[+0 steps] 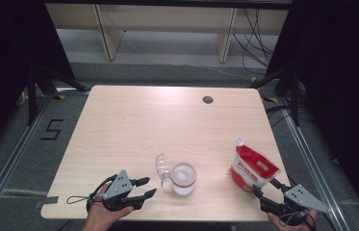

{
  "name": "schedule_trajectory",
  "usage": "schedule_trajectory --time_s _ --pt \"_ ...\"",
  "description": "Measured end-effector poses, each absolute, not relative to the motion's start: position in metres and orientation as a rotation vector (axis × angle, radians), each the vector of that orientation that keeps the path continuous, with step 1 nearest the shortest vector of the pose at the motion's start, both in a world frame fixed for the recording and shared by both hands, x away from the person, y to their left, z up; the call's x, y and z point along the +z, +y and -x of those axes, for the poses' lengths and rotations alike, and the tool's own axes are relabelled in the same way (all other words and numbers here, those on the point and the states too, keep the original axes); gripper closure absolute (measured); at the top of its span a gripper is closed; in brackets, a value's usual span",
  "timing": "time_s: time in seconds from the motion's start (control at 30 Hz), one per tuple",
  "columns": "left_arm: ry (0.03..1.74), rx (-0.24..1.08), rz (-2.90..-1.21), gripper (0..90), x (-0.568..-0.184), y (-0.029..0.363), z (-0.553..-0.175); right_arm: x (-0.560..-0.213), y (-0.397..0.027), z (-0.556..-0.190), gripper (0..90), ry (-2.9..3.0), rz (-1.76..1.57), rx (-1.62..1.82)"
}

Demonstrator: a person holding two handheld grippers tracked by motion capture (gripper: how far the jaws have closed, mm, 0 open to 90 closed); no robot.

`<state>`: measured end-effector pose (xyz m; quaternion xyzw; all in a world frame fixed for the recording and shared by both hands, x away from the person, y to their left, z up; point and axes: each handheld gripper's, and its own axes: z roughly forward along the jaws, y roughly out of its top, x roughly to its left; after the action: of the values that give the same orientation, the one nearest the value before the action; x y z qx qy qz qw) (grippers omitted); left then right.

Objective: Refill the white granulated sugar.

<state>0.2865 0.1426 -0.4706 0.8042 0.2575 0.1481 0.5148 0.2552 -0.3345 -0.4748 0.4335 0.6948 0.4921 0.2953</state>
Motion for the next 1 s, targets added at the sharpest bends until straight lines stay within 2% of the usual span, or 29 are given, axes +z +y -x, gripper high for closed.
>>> schedule_trajectory --time_s 0.17,0.43,1.0 --pt "0.585 0.392 -1.945 76.0 -0.467 0.14 -0.286 -0.474 -0.334 -0.254 32.6 1.844 -1.168 1.309" --pt "0.608 0.387 -1.954 87.9 -0.465 0.135 -0.288 -0.474 -0.333 -0.254 32.6 1.852 -1.161 1.306" --pt "0.6 0.389 -1.955 89.4 -0.461 0.13 -0.294 -0.475 -0.332 -0.254 32.7 1.862 -1.153 1.3"
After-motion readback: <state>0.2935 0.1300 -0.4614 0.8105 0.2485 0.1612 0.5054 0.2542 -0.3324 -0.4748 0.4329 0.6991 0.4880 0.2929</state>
